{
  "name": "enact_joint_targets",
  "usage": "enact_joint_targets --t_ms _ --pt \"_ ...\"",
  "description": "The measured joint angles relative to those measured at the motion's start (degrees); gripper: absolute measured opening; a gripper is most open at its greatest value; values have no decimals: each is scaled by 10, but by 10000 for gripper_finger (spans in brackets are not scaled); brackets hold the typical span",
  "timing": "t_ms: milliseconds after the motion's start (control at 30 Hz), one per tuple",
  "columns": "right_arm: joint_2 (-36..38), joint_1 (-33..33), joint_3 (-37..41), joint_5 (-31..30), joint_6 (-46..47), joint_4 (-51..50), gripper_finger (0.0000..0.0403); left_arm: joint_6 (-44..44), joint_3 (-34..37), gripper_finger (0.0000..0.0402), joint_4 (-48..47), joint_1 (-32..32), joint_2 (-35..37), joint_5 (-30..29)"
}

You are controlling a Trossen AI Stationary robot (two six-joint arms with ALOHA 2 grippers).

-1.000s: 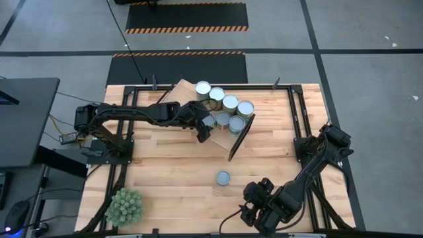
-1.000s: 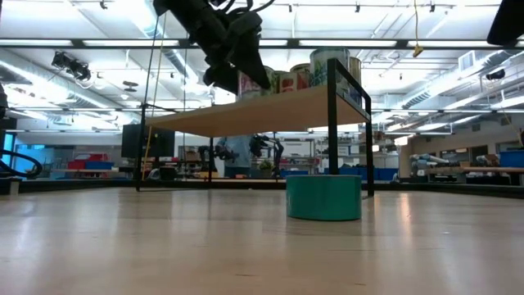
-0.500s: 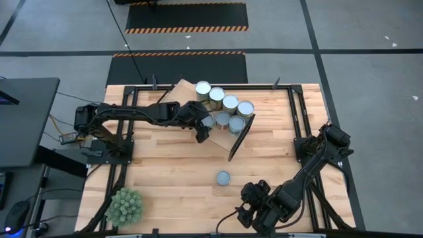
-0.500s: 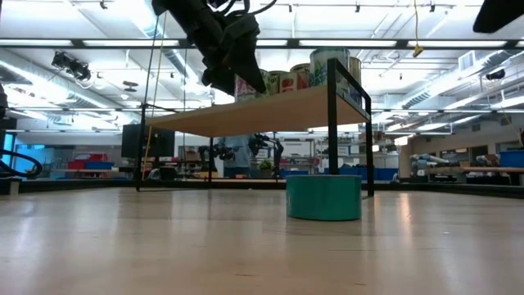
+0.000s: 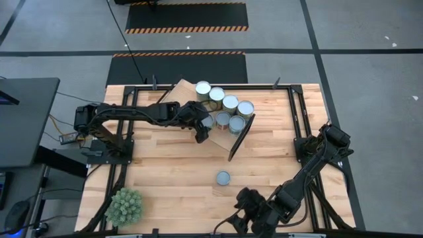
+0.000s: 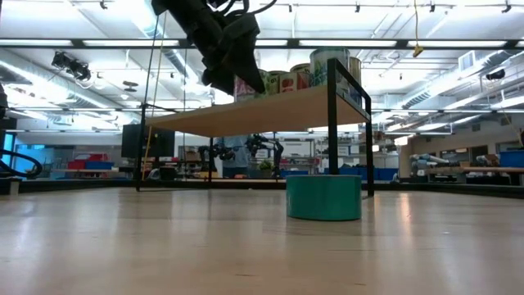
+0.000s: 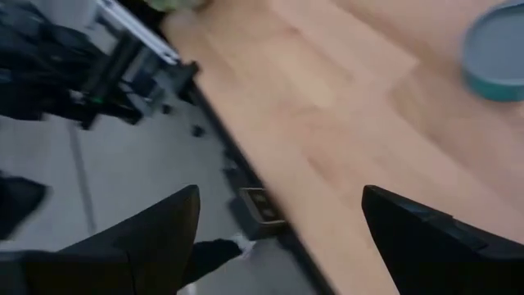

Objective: Pick and place cans onto a shelf
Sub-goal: Put the small canned peas on the shelf

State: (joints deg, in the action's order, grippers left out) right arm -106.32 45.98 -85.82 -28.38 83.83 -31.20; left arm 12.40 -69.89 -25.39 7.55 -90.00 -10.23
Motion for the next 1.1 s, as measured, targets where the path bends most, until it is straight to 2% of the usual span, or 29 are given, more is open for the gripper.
enact_joint_targets --t_ms 233,667,900,1100 --pt "0 0 0 0 0 107 348 -45 0 318 3 0 0 -1" --pt "0 0 0 0 0 304 348 -38 0 318 13 0 0 -37" --pt "0 0 0 0 0 360 348 -36 0 318 13 0 0 -37" --pt "0 0 0 0 0 367 348 -36 0 318 13 0 0 -37"
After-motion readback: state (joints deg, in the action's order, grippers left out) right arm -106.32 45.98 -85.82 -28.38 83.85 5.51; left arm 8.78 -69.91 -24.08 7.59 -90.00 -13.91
